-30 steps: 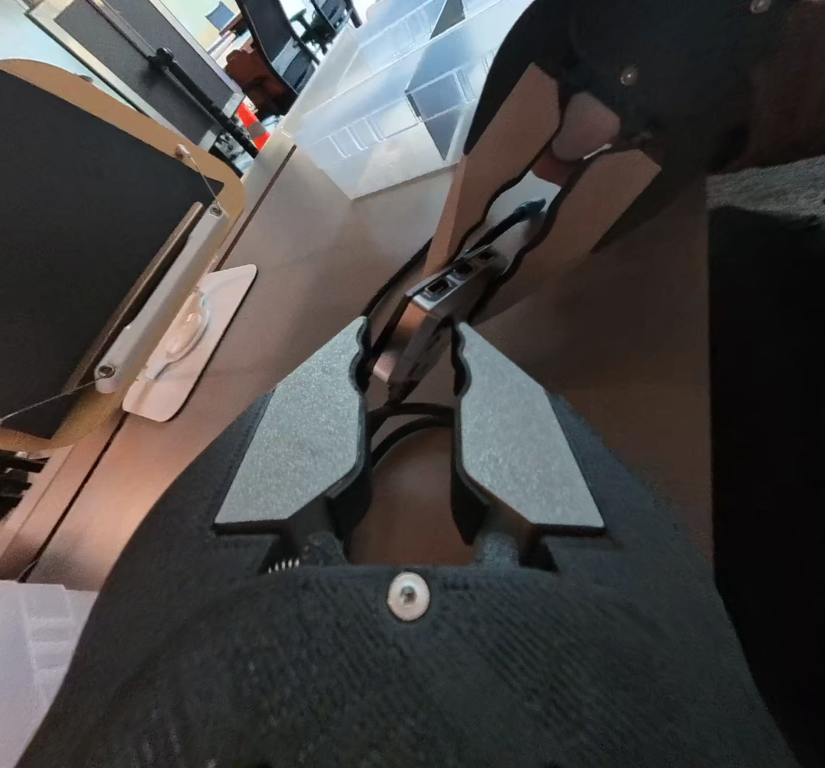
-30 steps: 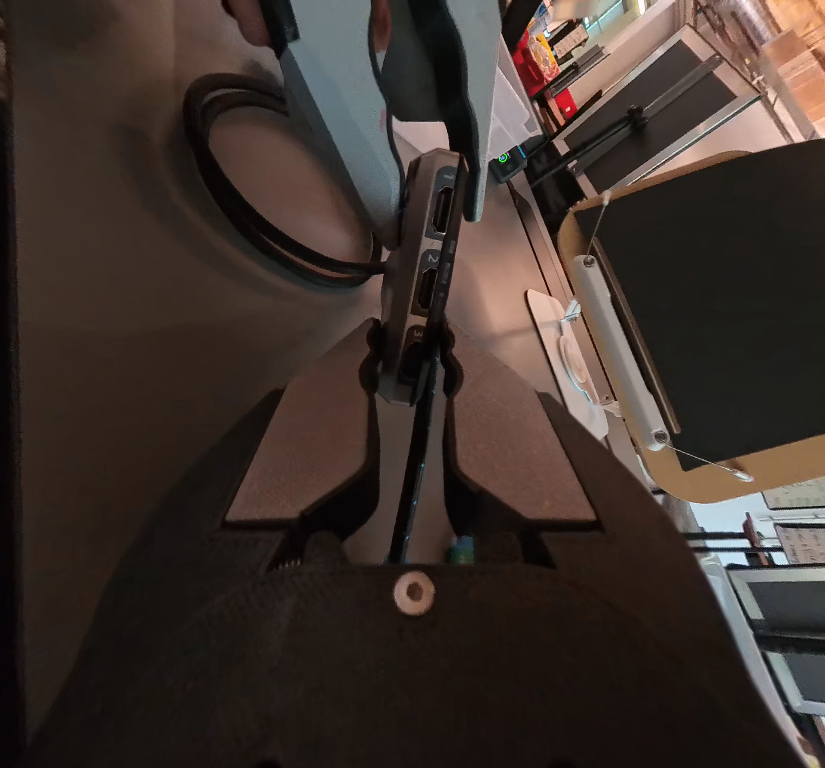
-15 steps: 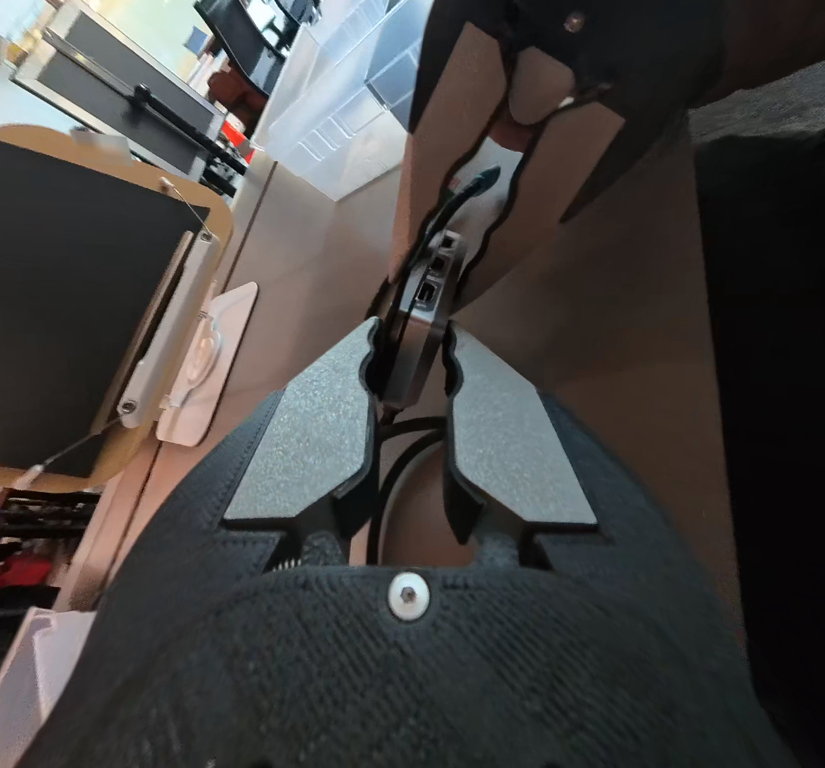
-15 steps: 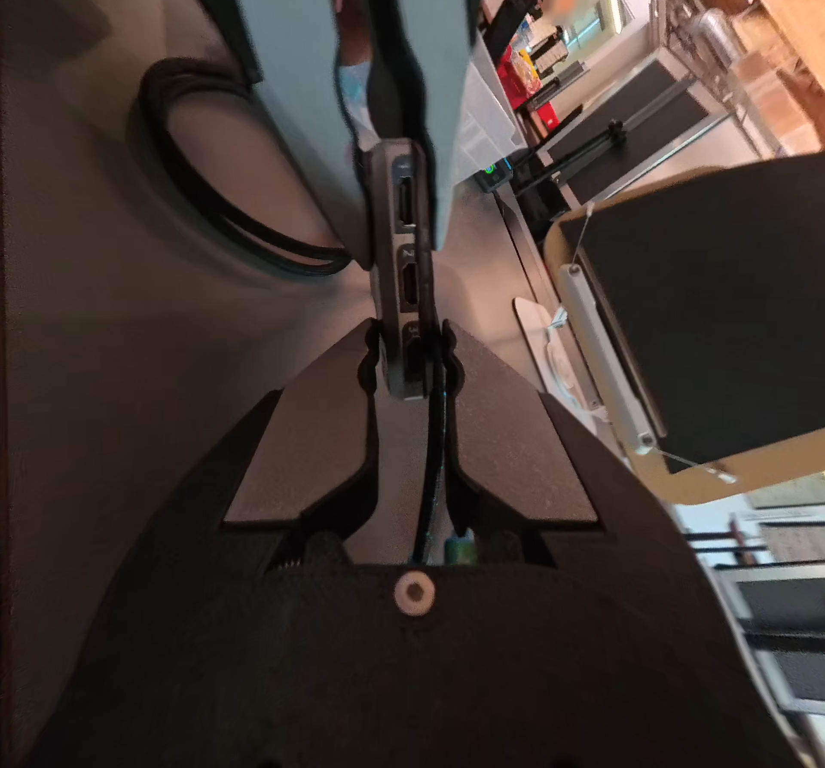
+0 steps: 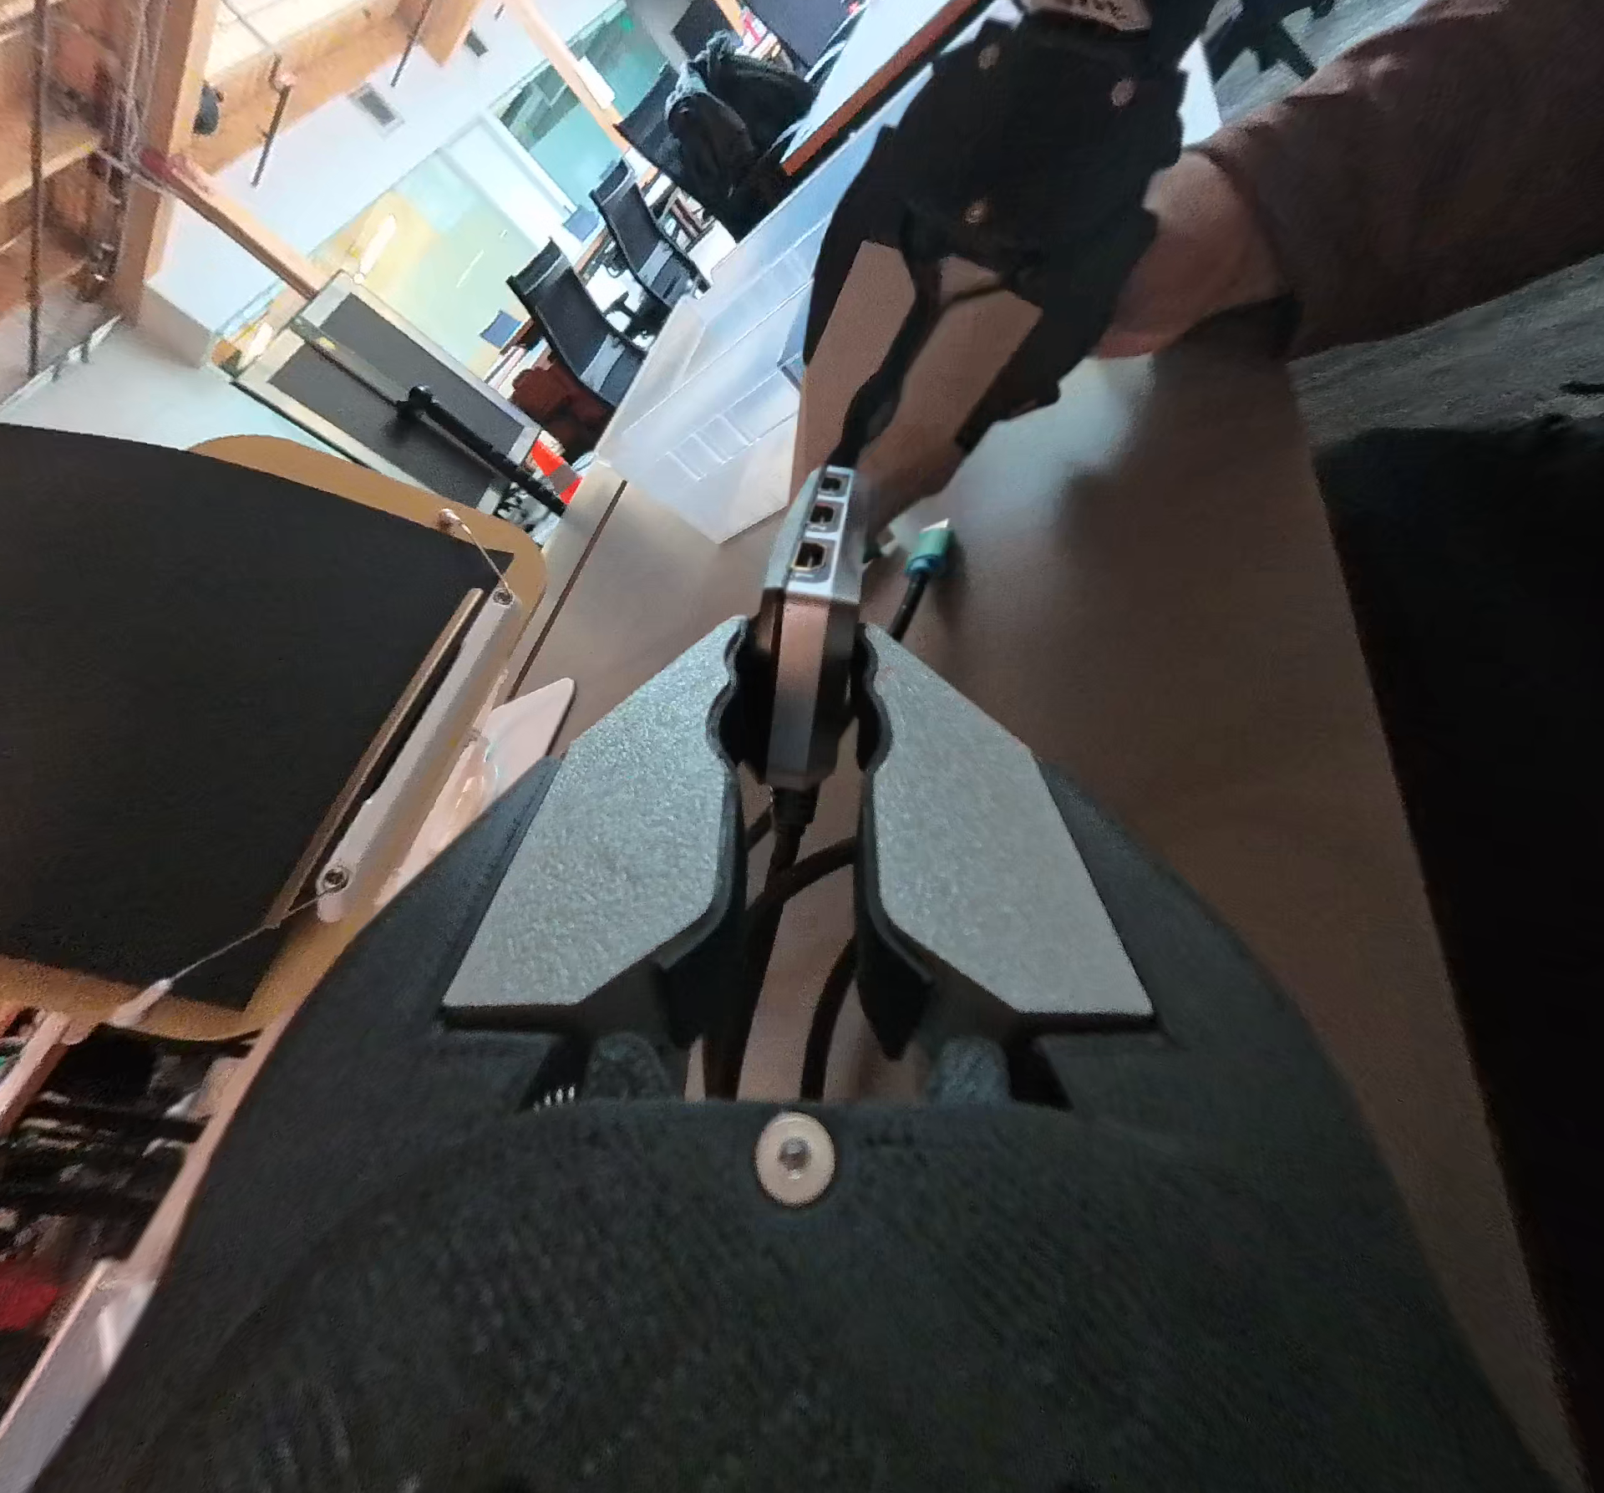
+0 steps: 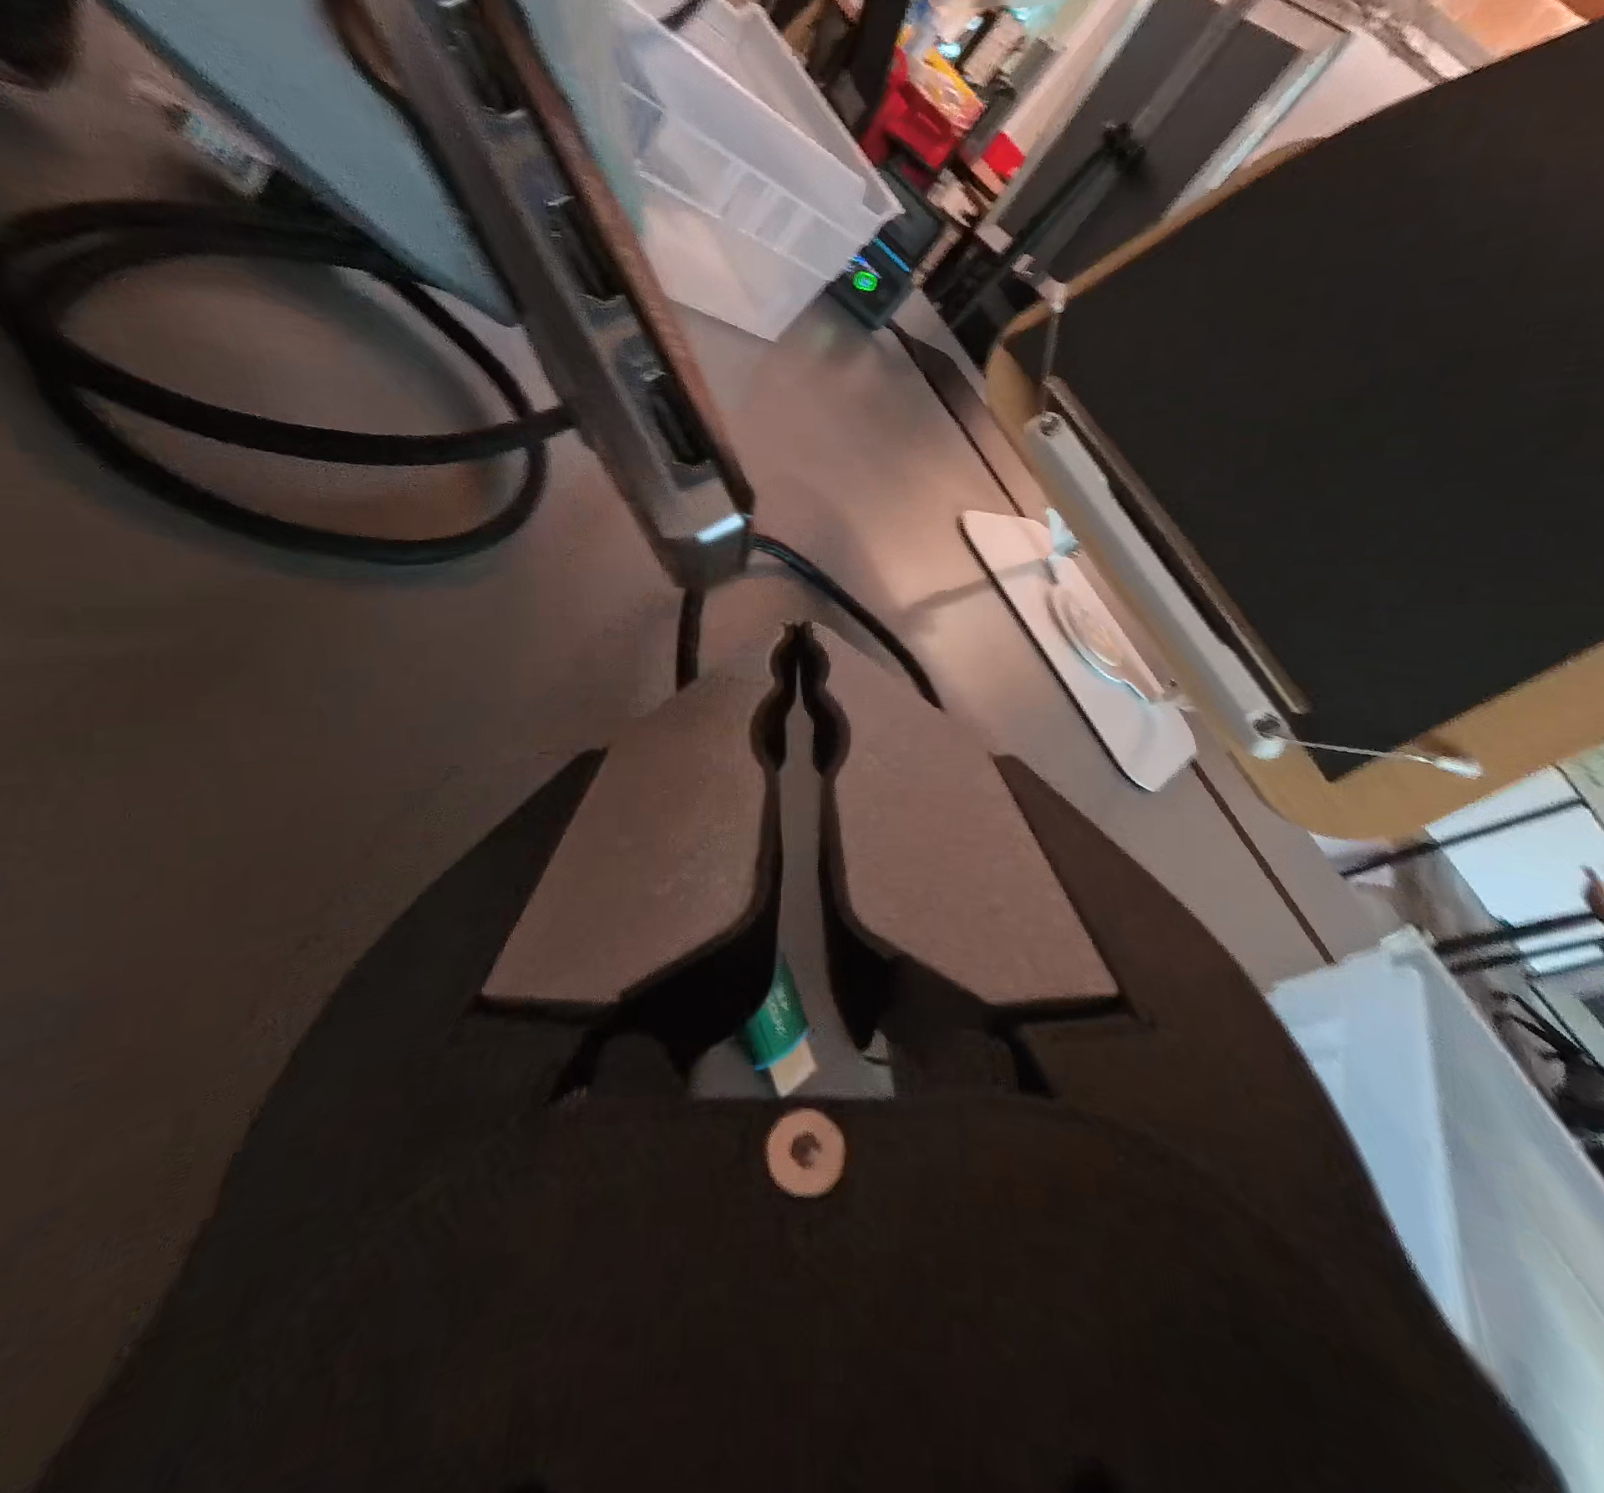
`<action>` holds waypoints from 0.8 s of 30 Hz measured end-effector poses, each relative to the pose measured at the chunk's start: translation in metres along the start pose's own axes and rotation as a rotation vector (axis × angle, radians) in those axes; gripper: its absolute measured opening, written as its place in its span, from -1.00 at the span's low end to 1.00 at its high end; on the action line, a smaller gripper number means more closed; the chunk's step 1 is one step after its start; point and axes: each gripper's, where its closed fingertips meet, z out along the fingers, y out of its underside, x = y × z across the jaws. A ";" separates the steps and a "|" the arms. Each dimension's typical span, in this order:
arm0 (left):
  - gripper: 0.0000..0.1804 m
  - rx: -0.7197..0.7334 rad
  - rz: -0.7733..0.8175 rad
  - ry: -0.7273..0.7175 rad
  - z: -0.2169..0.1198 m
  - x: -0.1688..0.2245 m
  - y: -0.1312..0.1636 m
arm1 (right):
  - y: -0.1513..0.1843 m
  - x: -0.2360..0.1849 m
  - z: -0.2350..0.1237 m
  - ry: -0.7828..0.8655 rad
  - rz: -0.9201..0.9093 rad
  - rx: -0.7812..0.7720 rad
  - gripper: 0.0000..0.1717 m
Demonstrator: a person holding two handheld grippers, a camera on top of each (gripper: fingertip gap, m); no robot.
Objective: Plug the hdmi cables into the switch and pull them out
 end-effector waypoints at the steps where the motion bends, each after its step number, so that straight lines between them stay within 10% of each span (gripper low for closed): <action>1: -0.79 -0.011 0.020 -0.018 0.000 -0.002 0.002 | 0.000 0.003 -0.001 0.012 0.009 0.001 -1.00; 6: -0.80 0.007 0.070 -0.007 0.003 0.006 -0.001 | -0.015 -0.017 -0.006 -0.151 0.074 0.112 -0.51; 24: -0.78 -0.045 0.185 -0.055 0.006 0.013 -0.020 | -0.039 -0.009 -0.026 0.074 -0.457 -0.010 -0.73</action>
